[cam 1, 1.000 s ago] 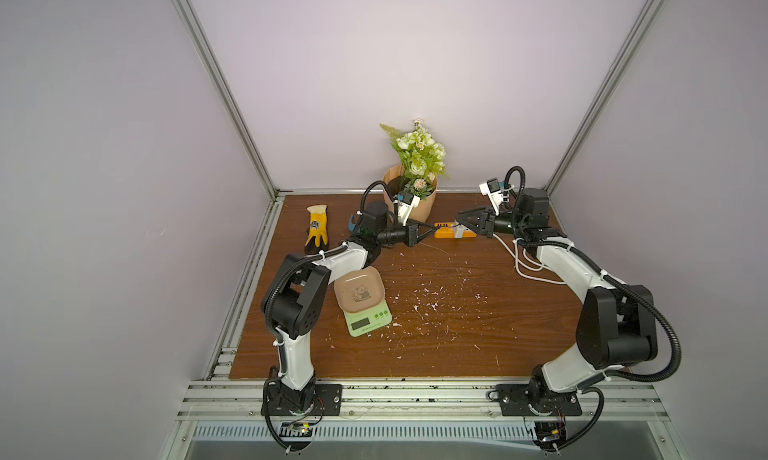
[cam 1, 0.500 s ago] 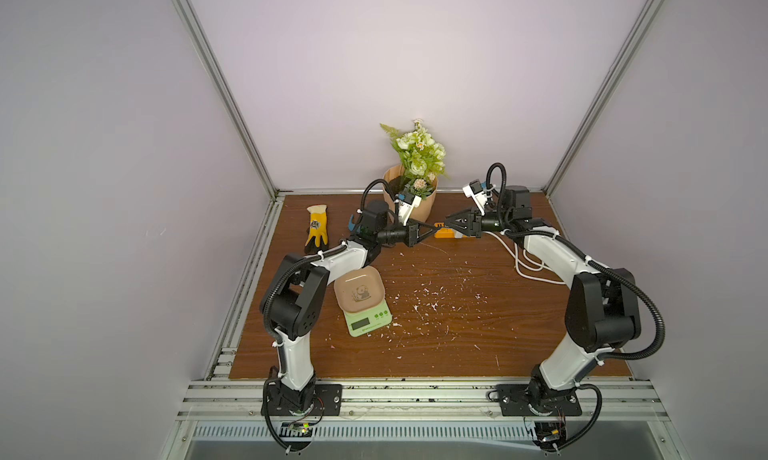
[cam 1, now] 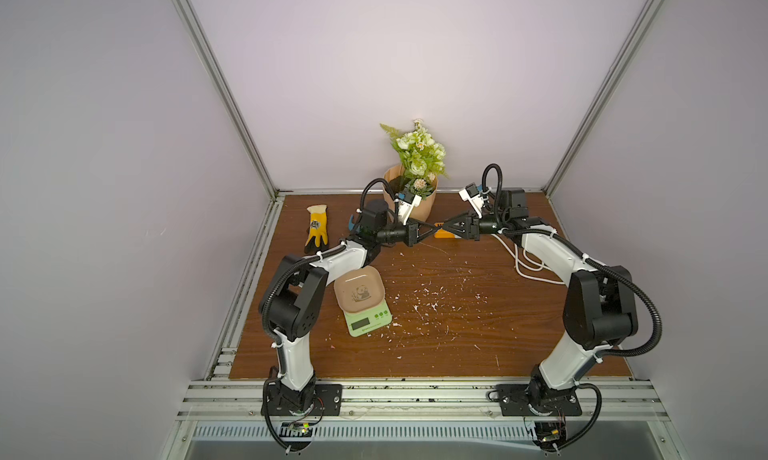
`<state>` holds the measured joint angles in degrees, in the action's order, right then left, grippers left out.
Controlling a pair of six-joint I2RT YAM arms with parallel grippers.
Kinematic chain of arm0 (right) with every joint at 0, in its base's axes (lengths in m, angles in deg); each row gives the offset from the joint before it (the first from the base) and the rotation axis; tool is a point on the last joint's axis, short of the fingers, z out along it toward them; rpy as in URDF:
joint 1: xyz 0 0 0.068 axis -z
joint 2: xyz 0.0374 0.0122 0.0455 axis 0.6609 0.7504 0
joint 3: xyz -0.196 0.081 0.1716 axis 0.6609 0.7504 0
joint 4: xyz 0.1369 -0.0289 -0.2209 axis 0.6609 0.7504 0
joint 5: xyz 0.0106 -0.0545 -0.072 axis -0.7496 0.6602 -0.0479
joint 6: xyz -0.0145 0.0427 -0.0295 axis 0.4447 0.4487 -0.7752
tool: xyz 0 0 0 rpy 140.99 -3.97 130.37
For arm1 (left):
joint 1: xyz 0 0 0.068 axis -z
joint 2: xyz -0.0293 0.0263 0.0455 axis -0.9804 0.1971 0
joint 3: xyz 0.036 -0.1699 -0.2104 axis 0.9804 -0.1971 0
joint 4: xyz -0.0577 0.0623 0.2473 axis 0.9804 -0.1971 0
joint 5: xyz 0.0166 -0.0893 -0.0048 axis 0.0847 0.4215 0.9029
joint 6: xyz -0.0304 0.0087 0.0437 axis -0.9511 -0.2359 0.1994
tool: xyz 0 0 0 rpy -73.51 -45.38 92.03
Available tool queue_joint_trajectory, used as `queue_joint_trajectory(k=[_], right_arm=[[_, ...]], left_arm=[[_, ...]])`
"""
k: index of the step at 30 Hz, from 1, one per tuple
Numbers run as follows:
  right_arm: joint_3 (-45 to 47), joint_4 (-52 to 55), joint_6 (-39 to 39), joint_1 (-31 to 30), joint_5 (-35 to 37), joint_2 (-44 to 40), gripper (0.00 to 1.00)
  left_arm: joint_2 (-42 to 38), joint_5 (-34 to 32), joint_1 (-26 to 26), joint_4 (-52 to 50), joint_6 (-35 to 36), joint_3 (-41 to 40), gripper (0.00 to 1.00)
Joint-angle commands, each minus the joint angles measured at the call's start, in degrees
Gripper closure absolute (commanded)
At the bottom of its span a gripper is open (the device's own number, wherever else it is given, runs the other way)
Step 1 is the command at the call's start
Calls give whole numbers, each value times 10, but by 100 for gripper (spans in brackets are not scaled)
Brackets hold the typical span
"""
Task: Charge the electronic scale
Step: Pick up the charging cable from the center of the board.
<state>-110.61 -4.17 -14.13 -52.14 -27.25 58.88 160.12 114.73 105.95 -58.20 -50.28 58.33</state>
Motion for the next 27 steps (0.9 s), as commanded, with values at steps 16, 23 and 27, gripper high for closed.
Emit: queue_joint_trajectory(k=[16,23,27], right_arm=[[-46,50,-70,-6,-18,14,64],[-52,63,-82,-9,-20,19,66],[-55,64,-84,-9,-22,21,66]], left_arm=[[-16,23,-5,8,8,23,95],[-16,26,-5,14,6,25,95],[-16,29,-5,16,6,26,95]])
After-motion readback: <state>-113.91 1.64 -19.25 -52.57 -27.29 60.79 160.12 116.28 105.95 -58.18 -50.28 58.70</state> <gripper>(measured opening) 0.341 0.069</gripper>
